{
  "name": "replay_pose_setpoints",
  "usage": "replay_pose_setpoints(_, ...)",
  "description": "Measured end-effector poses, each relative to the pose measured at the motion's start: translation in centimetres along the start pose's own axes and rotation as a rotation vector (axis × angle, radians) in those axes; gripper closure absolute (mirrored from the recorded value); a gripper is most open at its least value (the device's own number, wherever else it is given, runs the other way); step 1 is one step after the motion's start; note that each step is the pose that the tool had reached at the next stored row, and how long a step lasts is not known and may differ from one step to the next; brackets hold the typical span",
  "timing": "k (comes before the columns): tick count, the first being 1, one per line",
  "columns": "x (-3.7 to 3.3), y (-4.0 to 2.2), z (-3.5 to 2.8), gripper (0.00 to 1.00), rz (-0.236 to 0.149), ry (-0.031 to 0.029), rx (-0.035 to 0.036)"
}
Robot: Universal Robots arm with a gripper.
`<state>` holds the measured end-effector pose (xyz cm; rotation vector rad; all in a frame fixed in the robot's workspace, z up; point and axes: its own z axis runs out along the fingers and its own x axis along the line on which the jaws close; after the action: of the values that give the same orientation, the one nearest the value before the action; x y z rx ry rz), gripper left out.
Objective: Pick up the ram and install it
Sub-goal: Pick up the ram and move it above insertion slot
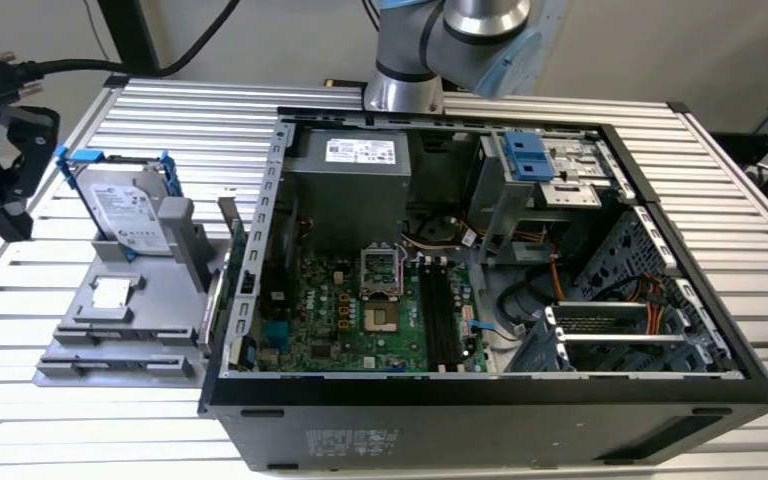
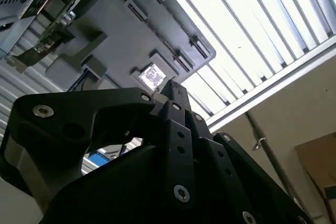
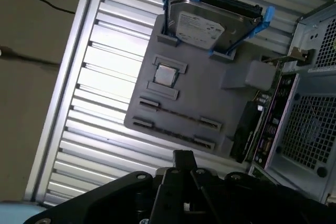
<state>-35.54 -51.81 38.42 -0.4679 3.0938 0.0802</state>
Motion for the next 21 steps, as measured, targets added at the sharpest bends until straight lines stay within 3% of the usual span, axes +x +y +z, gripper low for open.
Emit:
replay_pose_setpoints(10, 0.02, 0.00, 0.00, 1.00, -0.176, 0.0086, -0.0034)
replay_pose_setpoints(21, 0.03, 0.02, 0.00, 1.00, -0.343, 0.0169, -0.0063)
